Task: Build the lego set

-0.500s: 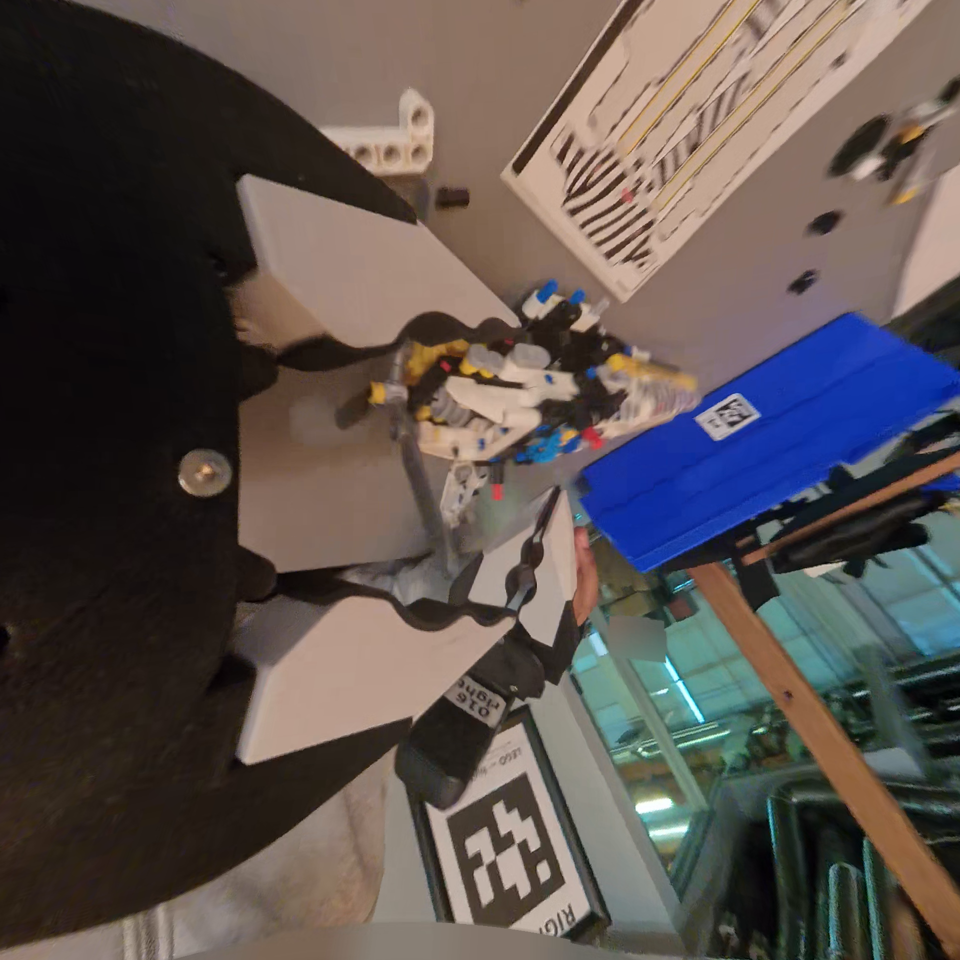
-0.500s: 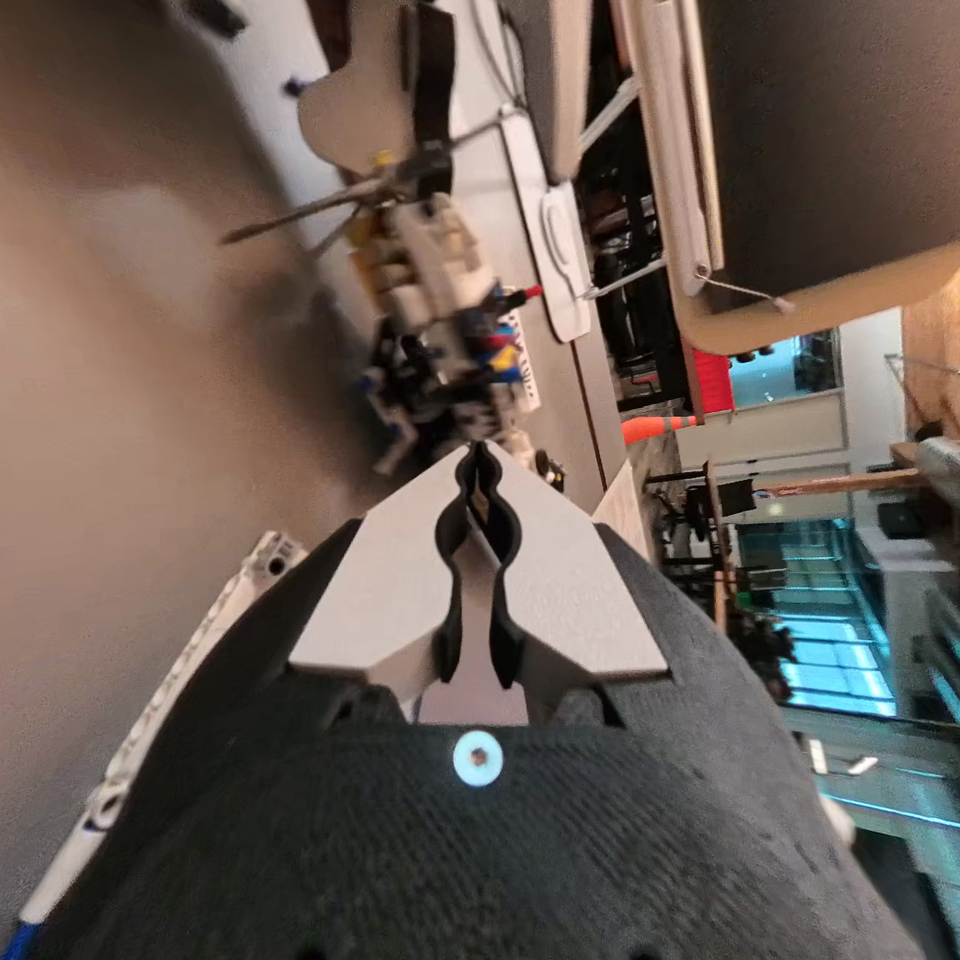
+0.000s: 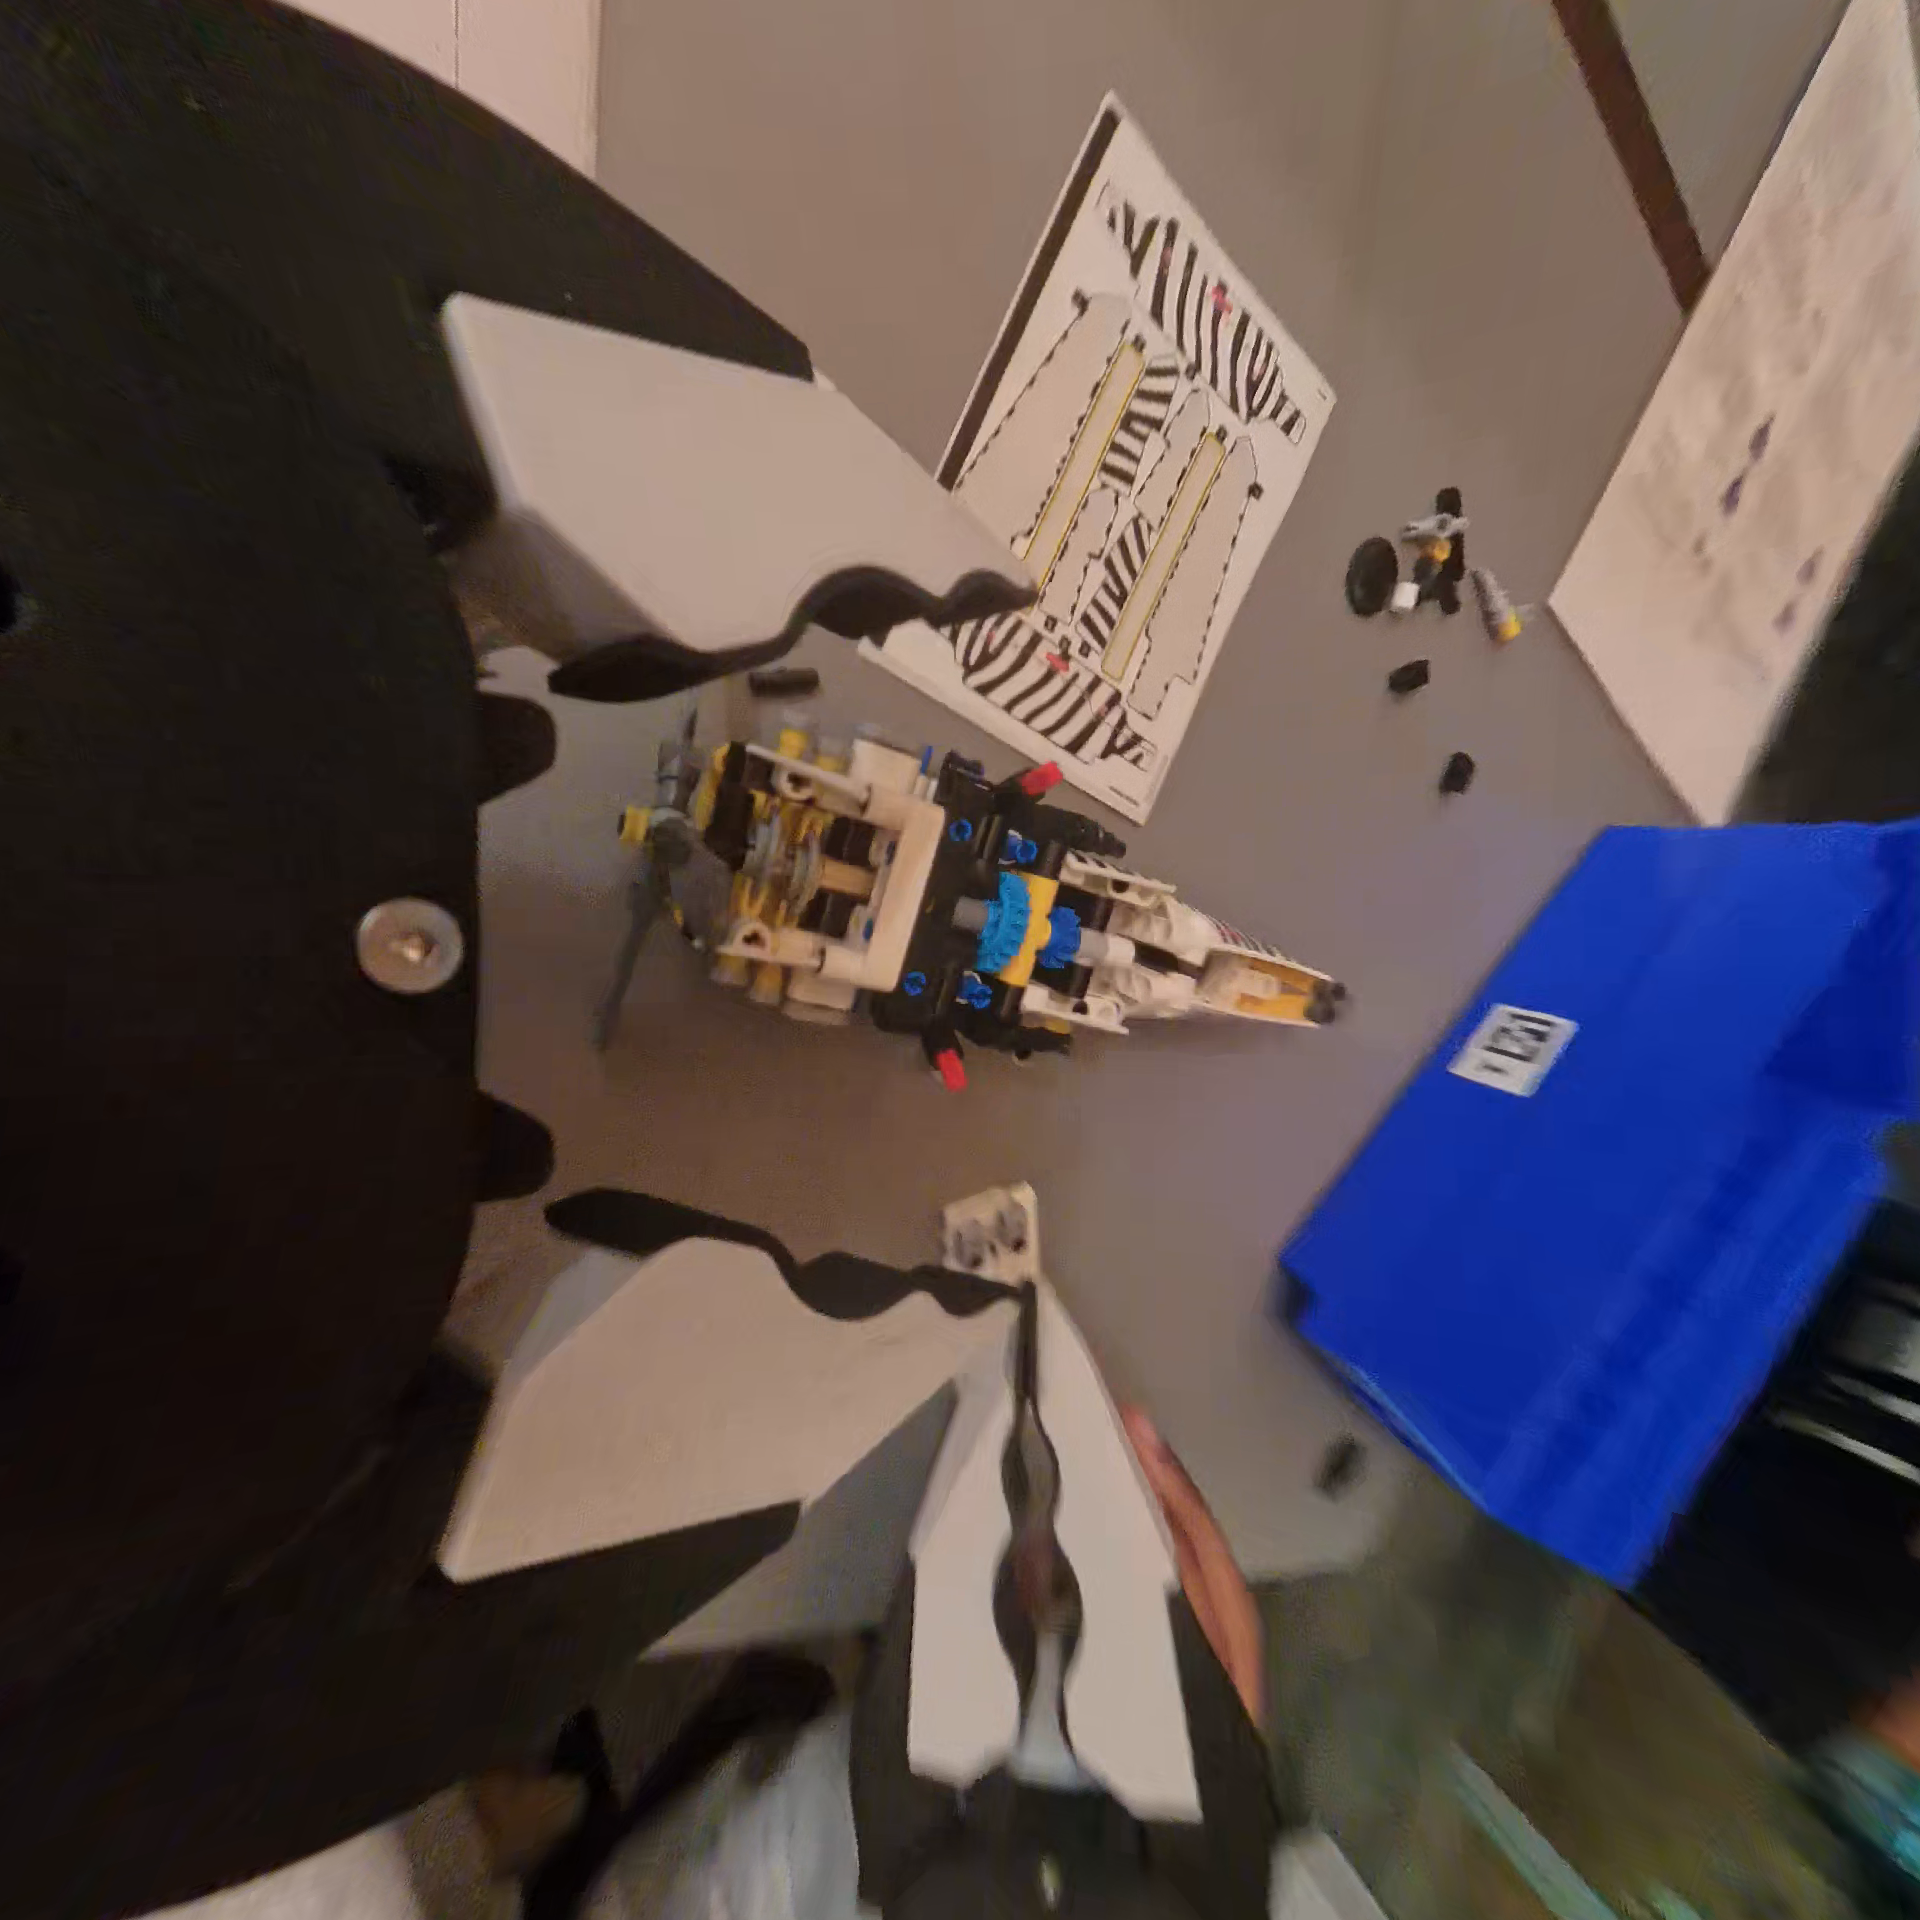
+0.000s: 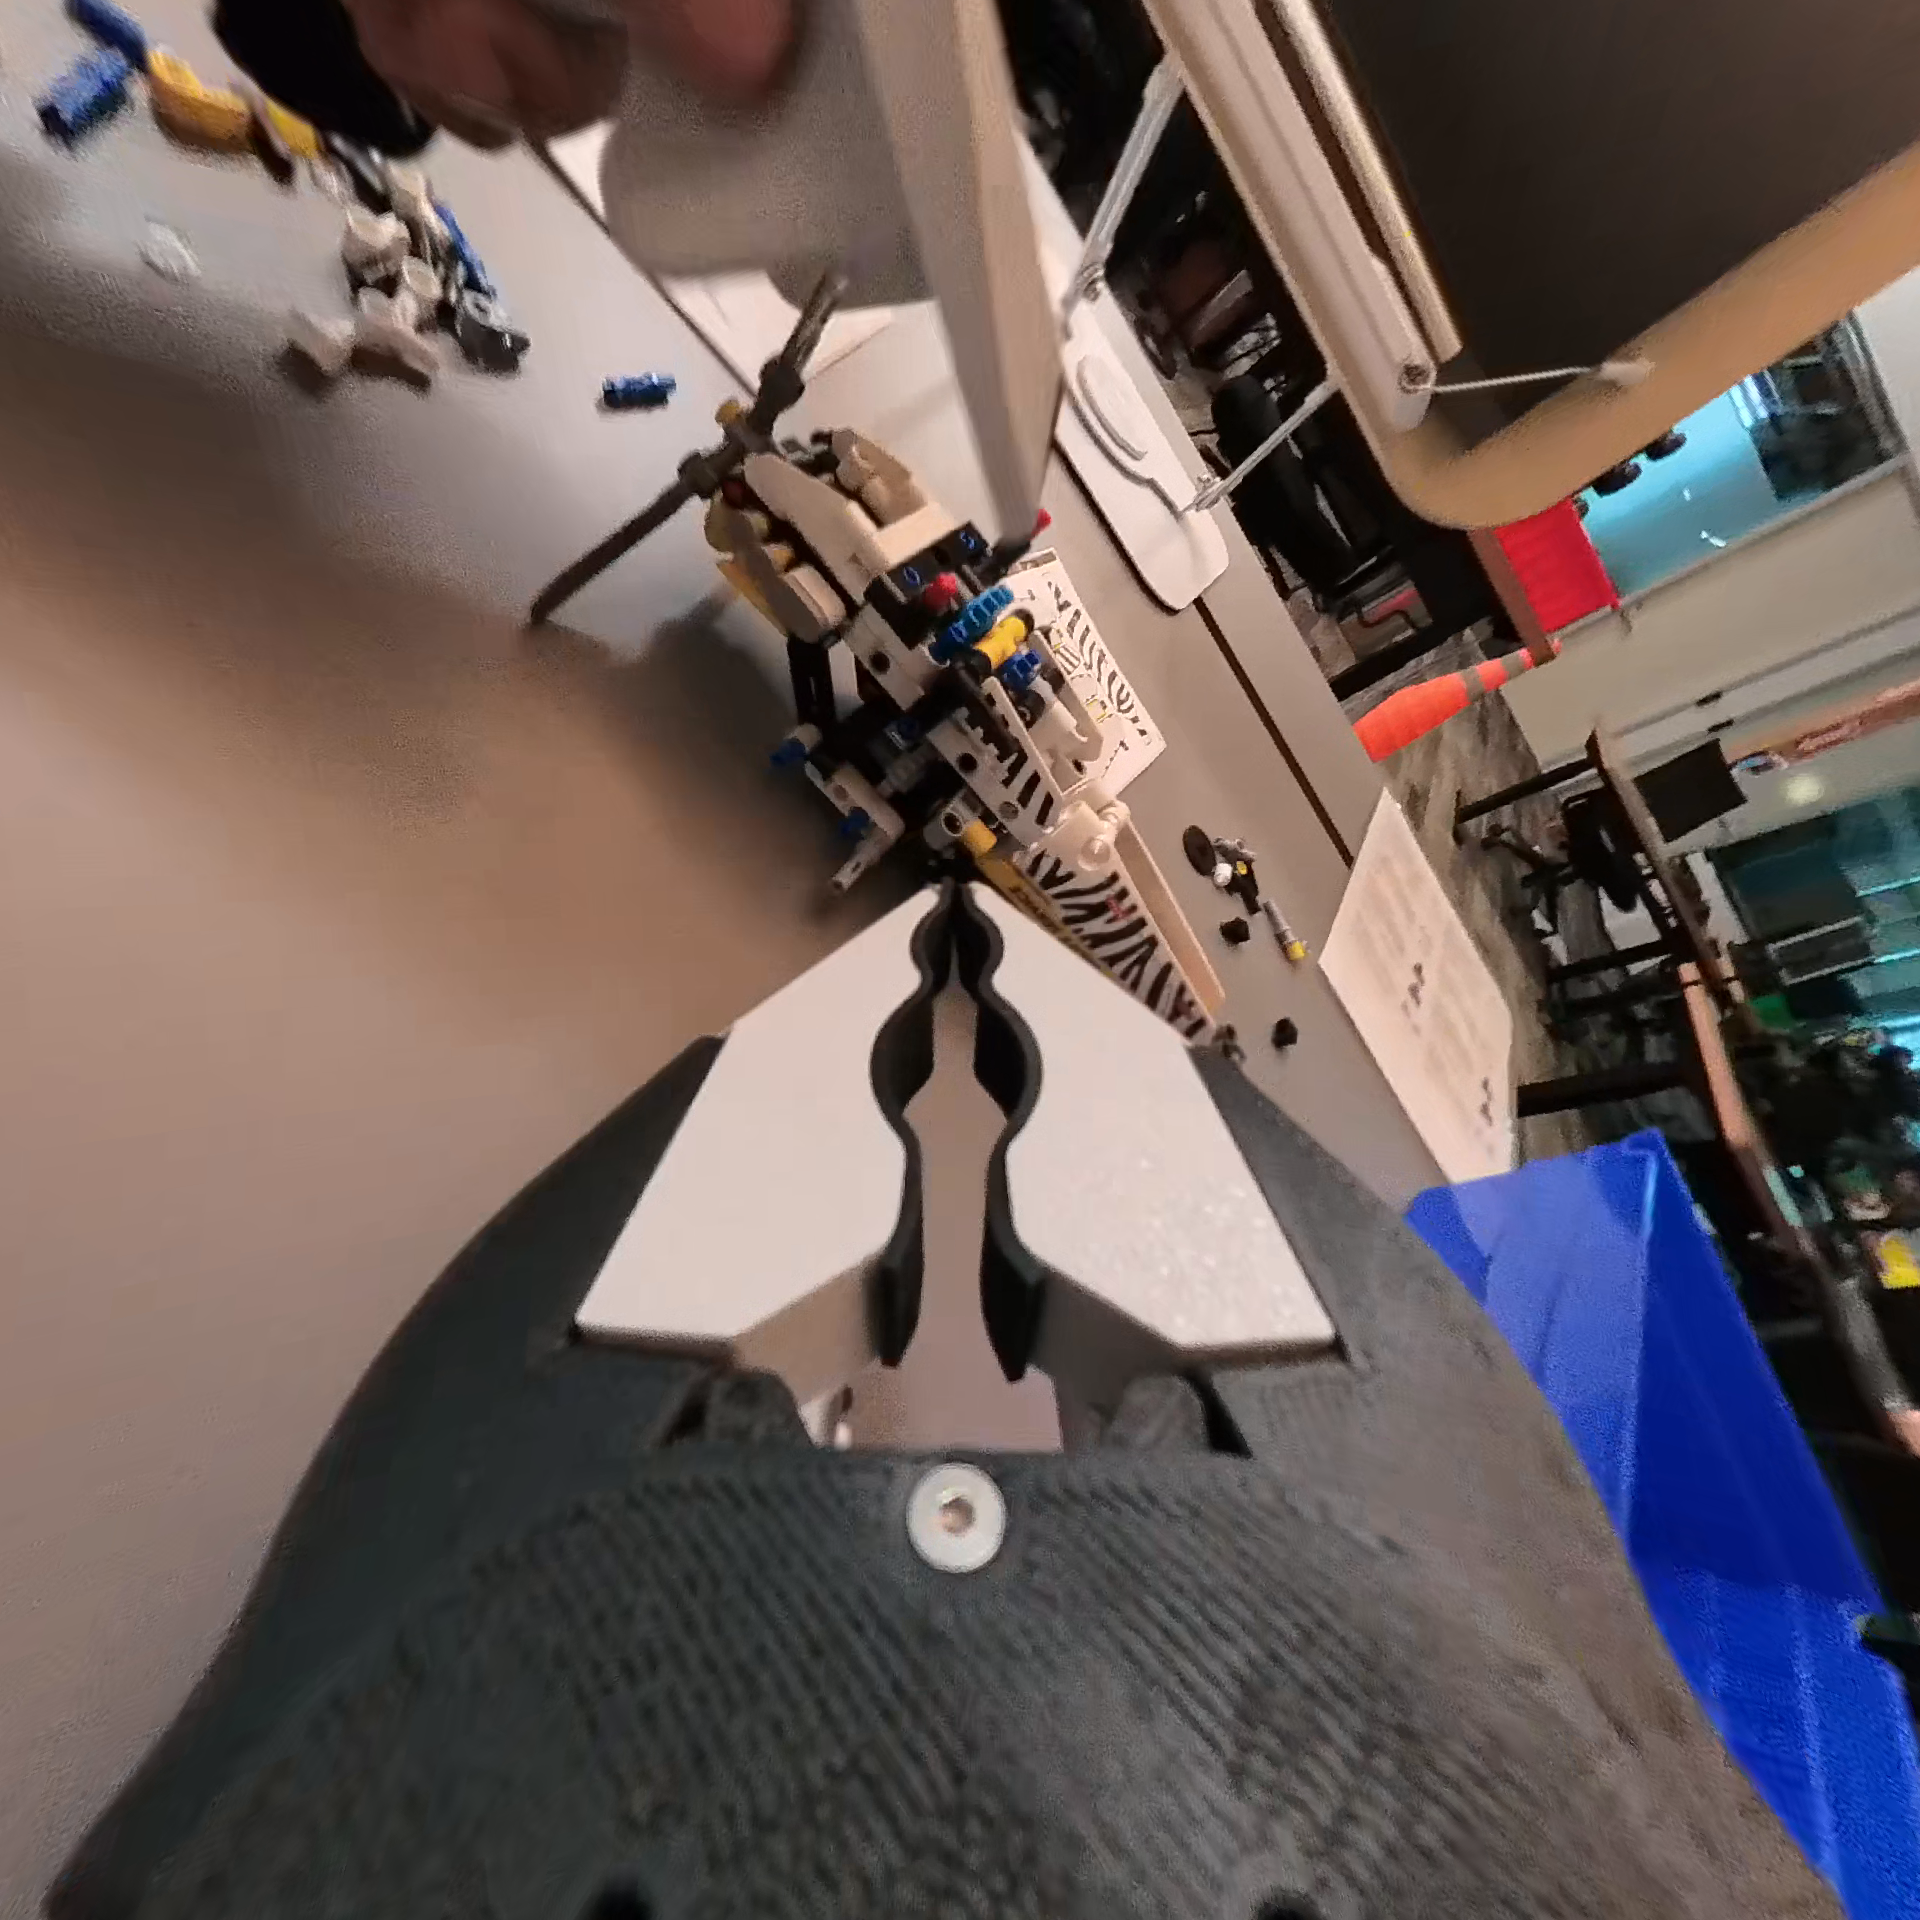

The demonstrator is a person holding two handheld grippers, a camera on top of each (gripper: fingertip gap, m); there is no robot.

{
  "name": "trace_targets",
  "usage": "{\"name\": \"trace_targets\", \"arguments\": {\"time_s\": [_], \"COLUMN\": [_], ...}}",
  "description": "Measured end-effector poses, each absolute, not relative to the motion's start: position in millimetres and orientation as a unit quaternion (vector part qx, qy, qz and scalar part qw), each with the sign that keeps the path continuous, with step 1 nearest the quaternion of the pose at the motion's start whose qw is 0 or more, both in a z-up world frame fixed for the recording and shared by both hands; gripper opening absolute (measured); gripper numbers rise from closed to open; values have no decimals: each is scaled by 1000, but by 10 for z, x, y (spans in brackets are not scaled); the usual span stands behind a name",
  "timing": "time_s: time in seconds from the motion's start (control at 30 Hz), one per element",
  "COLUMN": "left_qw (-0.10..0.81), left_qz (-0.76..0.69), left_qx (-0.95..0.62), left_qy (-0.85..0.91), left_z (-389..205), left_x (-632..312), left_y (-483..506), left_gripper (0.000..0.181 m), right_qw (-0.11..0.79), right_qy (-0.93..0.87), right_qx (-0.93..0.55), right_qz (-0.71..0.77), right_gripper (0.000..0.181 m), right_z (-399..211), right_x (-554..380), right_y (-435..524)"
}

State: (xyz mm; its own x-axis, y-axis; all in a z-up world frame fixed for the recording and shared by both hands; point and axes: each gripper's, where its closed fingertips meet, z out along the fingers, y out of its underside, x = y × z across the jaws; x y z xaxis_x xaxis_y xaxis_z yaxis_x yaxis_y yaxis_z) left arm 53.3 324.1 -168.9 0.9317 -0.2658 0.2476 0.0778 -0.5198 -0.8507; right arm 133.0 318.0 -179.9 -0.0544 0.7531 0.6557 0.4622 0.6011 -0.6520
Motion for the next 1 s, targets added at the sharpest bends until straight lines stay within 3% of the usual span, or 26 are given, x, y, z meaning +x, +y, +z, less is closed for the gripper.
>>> {"name": "trace_targets", "arguments": {"time_s": [0.17, 0.23, 0.27, 0.5, 0.73, 1.0], "left_qw": [389, 335, 307, 103, 107, 190], "left_qz": [-8, 14, 4, -148, -219, -483], "left_qx": [-903, -910, -914, -955, -956, -854], "left_qy": [185, 243, 265, 236, 165, -29], "left_z": [-1848, -1955, -1998, -2356, -2292, -1919], "left_x": [515, 549, 583, 752, 678, 480], "left_y": [3458, 3526, 3546, 3376, 3373, 3244], "left_gripper": [129, 100, 82, 84, 81, 73], "right_qw": [555, 562, 566, 587, 597, 610], "right_qy": [-674, -664, -660, -640, -624, -606], "right_qx": [-453, -457, -458, -463, -471, -470], "right_qz": [183, 185, 183, 177, 180, 199], "right_gripper": [0, 0, 0, 0, 0, 0], "right_z": [-1707, -1672, -1652, -1496, -1428, -1285], "right_x": [1476, 1537, 1562, 1696, 1824, 1860], "right_y": [3110, 3145, 3167, 3305, 3396, 3371]}}
